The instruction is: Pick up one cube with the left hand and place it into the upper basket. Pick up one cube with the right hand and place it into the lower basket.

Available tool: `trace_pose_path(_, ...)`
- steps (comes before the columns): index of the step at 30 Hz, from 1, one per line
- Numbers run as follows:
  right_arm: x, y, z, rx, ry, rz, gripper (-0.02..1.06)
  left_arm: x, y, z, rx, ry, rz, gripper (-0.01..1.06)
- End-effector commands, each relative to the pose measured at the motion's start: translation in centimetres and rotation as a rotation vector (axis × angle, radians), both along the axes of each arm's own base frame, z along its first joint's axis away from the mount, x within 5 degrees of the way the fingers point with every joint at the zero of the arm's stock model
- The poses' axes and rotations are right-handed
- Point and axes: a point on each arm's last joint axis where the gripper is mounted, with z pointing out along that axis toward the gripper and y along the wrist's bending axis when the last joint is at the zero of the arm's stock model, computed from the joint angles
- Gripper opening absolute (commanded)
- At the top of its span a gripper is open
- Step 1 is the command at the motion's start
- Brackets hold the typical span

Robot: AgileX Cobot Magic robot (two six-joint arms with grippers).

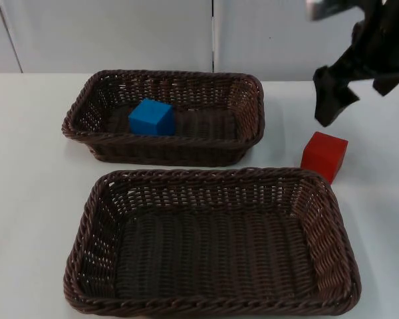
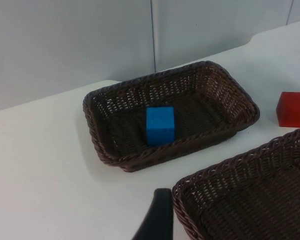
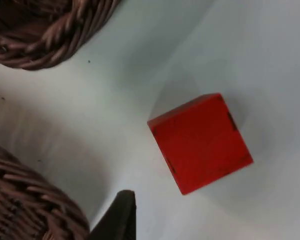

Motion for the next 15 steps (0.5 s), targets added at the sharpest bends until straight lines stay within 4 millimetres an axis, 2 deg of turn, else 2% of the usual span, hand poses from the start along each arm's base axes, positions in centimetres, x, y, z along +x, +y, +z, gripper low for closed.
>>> trace_pose_path(1,0.5,0.3,-0.7,-0.007,-0.008,0.027,1.05,-0.1,0.0,-0.1,0.006,0.001,-0.002,0.78)
trace_pose_path(15,2.2,1.1,-6.3,-0.006,-0.026,0.063,1.05,-0.1,0.0,-0.1,0.006,0.001,-0.002,0.78)
